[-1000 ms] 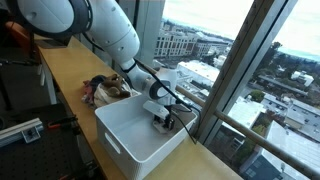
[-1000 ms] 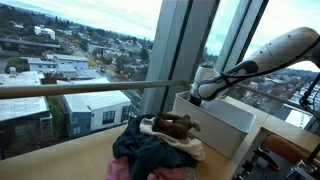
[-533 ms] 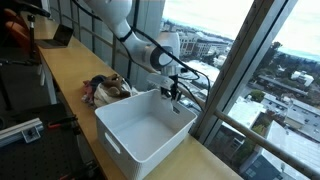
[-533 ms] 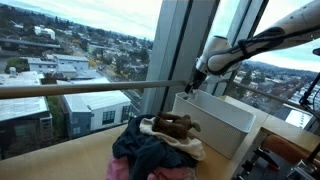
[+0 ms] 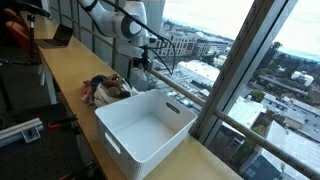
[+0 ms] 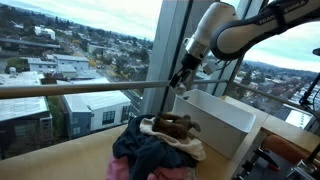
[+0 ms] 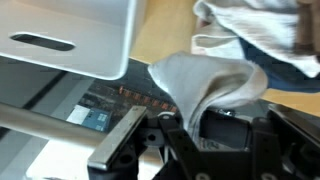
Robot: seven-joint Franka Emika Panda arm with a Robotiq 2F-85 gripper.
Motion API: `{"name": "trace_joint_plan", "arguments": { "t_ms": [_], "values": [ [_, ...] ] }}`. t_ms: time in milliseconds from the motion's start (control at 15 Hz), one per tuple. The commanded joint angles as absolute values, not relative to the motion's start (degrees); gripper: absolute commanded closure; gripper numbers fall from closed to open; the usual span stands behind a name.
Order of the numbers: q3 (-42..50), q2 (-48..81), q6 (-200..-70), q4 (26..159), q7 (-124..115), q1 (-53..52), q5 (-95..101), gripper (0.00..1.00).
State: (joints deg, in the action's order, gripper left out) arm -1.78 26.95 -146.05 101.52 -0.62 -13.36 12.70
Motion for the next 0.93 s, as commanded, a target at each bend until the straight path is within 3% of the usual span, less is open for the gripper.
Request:
{"name": "trace_joint_plan", "arguments": {
  "t_ms": [0, 333, 400, 533, 867],
  "values": [
    [-4.5, 26.9, -144.9, 104.0, -5.3, -19.3, 15.1, 1.00],
    [-7.2, 31.4, -140.9, 102.3, -9.7, -25.8, 14.8, 1.00],
    [-7.3, 32.2, -139.9, 101.9, -10.0, -26.5, 14.9, 0.75],
    [-6.8, 33.2, -138.2, 101.4, -10.3, -27.4, 15.4, 0.68],
    [-6.6, 31.4, -135.4, 101.3, -9.6, -26.8, 15.7, 0.33]
  ]
}}
